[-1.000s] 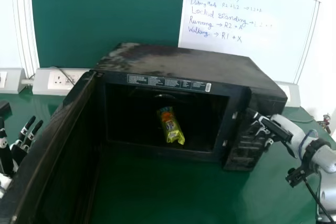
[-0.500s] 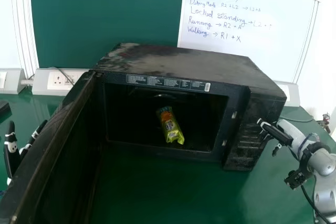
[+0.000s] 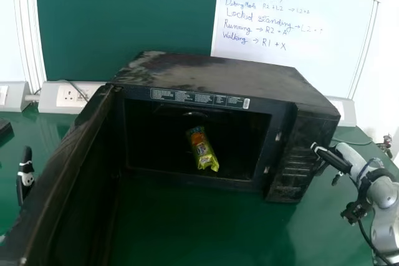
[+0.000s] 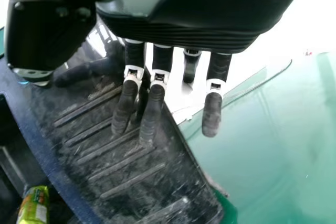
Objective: Put biscuit inside oven
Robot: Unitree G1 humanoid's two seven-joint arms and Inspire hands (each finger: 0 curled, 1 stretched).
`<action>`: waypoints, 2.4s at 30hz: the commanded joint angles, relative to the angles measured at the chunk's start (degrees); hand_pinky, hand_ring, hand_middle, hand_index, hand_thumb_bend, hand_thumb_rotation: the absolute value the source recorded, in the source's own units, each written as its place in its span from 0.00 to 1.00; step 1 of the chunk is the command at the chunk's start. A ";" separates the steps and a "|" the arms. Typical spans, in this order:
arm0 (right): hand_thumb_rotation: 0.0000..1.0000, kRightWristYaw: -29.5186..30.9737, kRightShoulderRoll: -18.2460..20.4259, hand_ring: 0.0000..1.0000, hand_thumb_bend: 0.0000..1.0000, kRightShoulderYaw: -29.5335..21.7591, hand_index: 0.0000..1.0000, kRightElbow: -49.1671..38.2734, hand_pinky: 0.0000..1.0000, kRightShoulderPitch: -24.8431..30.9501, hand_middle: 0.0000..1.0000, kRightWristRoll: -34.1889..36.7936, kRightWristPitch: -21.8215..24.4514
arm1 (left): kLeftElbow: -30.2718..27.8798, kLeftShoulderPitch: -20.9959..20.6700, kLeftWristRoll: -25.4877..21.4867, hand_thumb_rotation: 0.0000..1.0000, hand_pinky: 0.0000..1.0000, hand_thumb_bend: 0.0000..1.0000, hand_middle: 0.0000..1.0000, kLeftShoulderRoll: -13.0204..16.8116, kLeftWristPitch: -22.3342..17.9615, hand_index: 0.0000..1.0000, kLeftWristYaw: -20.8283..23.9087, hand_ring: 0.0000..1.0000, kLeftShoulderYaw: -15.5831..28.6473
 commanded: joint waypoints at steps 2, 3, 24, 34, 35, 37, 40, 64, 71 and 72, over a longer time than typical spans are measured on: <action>0.69 -0.31 -0.53 0.28 0.84 1.27 0.36 0.34 0.22 -0.67 0.37 -0.76 0.62 | -1.41 0.20 0.68 0.45 0.98 0.82 1.00 1.00 0.36 1.00 -0.75 1.00 -1.48; 0.69 -0.33 -0.67 0.28 0.84 1.49 0.36 0.43 0.22 -0.67 0.37 -1.04 0.56 | -1.60 0.24 0.62 0.45 0.98 0.81 1.00 1.21 0.49 1.00 -0.94 1.00 -1.72; 0.66 -2.54 -0.35 0.26 0.81 3.63 0.40 -0.32 0.22 -1.12 0.36 -4.34 5.11 | -4.93 -0.15 1.42 0.47 1.00 0.77 1.00 5.13 2.55 1.00 -2.48 1.00 -6.20; 0.64 -2.83 -0.21 0.27 0.82 3.73 0.39 -0.42 0.23 -1.14 0.36 -4.53 5.56 | -5.04 -1.02 3.57 0.51 0.99 0.77 1.00 6.81 2.74 1.00 -3.37 1.00 -7.40; 0.65 -2.91 -0.19 0.27 0.82 3.73 0.39 -0.51 0.24 -1.09 0.36 -4.60 5.61 | -5.09 -1.12 3.61 0.51 0.99 0.77 1.00 6.90 2.91 1.00 -3.22 1.00 -7.40; 0.65 -2.70 -0.20 0.28 0.83 3.84 0.38 -0.60 0.25 -1.25 0.36 -4.57 6.15 | -4.96 -1.53 3.03 0.51 0.99 0.77 1.00 7.02 3.53 1.00 -2.89 1.00 -7.31; 0.67 -2.64 -0.30 0.28 0.86 4.13 0.38 -0.14 0.24 -1.45 0.36 -4.63 5.82 | -4.34 -2.68 3.21 0.51 1.00 0.78 1.00 7.60 4.21 1.00 -3.08 1.00 -7.23; 0.64 -4.14 1.14 0.23 0.84 4.28 0.36 -4.56 0.19 -0.10 0.33 -5.73 9.11 | 8.85 -22.24 12.70 0.47 0.93 0.80 0.99 9.37 10.44 1.00 -3.00 0.97 -14.49; 0.66 -4.72 0.83 0.26 0.85 4.80 0.52 -4.62 0.19 0.31 0.39 -6.57 9.00 | 16.26 -27.19 16.56 0.44 0.92 0.80 0.99 4.57 7.15 1.00 -3.29 0.96 -16.87; 0.66 -4.63 0.92 0.27 0.85 4.86 0.54 -4.61 0.19 0.15 0.39 -6.54 9.46 | 17.52 -27.90 16.93 0.43 0.92 0.79 0.99 3.70 6.57 1.00 -3.47 0.96 -16.98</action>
